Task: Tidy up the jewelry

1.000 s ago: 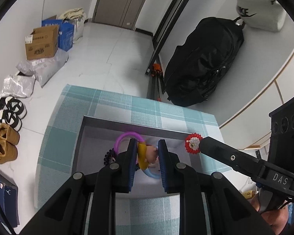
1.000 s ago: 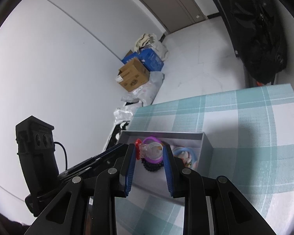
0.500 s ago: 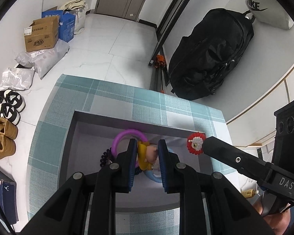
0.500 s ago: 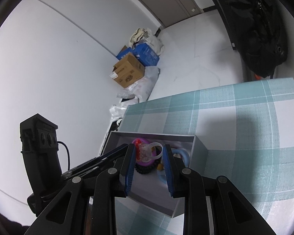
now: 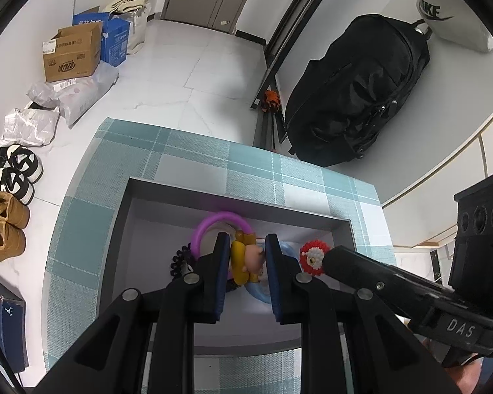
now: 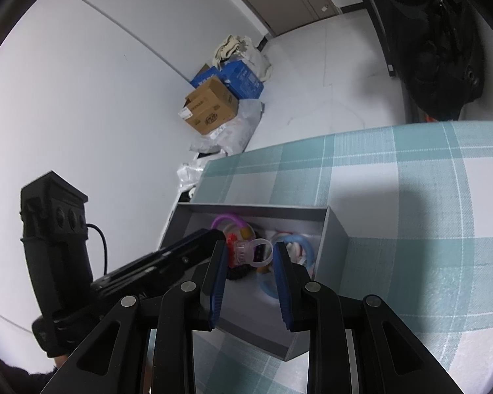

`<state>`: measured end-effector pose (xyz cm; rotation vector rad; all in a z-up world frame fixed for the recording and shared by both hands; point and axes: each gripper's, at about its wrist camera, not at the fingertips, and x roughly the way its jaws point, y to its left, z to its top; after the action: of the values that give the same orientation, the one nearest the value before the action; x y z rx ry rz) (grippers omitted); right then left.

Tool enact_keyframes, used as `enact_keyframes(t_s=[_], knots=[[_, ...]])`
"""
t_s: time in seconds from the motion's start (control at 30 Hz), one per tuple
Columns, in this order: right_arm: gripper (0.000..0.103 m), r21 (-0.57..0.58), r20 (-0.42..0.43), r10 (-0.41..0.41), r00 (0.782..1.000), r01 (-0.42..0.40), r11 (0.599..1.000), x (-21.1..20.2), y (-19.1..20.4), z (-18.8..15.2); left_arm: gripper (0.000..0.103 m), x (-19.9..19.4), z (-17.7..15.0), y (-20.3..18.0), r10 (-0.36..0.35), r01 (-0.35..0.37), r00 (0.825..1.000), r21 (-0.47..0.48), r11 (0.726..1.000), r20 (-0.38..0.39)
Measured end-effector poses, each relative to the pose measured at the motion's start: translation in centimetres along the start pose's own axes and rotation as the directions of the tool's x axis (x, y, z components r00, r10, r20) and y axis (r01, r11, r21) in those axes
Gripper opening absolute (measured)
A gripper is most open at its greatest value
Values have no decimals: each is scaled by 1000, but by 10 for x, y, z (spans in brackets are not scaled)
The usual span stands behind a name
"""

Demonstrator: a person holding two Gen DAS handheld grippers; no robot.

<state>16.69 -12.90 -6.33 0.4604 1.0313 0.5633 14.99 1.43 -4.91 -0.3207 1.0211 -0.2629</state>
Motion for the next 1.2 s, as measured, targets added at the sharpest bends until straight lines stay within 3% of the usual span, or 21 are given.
enact_keyframes(t_s=[0.57,0.8,1.2], knots=[[29,-14,17,-4,1000,4,1000,-3,4,0,19,-3,-3,5,3,-3,1000,-2,1000,-15],[30,-6,30,-8,1000,8,1000,-9,5,-1,41,-13,-6,5,20,-20,1000,-5,1000,13],[42,-33,72,-31,997,34,999,-26,14,-8,49,-28,-12,-3,51,-54,997,42,998,49]])
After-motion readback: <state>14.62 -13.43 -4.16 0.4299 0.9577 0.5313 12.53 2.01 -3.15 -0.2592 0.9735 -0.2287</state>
